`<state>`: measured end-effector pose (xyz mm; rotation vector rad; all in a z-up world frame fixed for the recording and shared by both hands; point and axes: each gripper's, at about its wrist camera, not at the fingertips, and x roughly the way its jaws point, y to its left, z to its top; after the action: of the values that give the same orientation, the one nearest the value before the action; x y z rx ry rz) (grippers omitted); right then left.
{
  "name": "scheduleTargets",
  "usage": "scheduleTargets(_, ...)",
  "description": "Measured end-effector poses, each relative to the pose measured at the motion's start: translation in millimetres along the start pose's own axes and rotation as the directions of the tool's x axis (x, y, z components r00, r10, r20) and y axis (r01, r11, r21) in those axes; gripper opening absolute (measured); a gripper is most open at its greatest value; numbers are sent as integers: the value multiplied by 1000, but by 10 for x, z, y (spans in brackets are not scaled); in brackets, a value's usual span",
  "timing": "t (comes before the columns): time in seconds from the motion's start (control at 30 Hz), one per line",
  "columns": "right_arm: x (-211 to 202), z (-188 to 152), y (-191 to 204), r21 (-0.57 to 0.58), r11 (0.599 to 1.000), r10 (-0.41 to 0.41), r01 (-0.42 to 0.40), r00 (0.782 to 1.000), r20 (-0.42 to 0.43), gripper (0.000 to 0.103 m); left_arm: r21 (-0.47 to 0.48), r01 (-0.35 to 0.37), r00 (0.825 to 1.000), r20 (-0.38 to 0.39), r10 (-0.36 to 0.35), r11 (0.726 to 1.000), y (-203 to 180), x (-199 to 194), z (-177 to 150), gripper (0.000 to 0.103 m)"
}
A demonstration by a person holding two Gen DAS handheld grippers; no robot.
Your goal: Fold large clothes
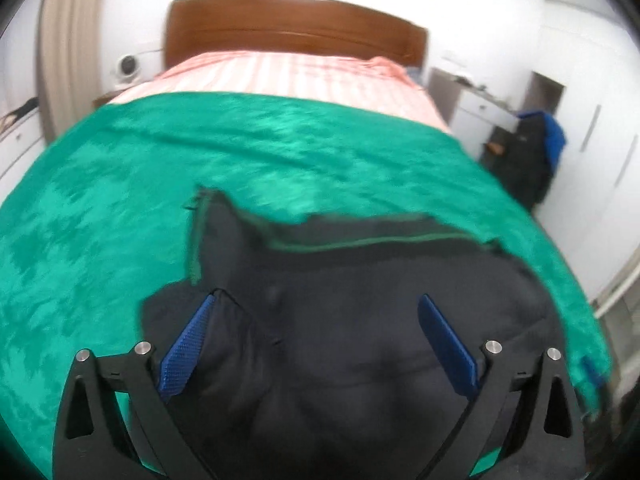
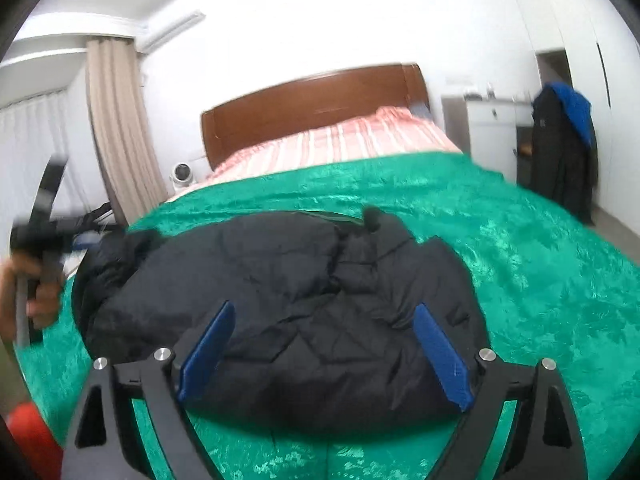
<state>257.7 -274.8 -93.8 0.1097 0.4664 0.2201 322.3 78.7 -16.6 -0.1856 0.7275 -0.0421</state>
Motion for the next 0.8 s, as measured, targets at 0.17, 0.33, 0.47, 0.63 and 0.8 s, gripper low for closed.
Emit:
scheduleTargets(0.17, 54, -201, -46, 17, 1000, 14, -13, 999, -51, 90, 70, -161, 985, 66, 157, 984, -260, 76, 53, 100)
scheduleTargets(0.33, 141, -238, -152, 36, 999, 42, -39, 995, -89, 90, -46, -316, 949, -39, 314, 948, 527, 247, -25, 99)
scheduleTargets(0.47, 180, -262, -196, 52, 998, 51, -46, 993, -104, 90, -200, -441, 896, -143, 420, 875, 1439, 112, -233, 95)
scheduleTargets(0.63, 177, -257, -265, 86, 995, 58, -51, 995, -79, 90, -242, -204, 978, -11, 208, 948, 1220, -349, -142, 95)
scheduleTargets(0.8, 152, -263, -275, 107, 993, 55, -48, 996, -69, 90, 193, -31, 998, 58, 20, 981, -212, -245, 49, 99)
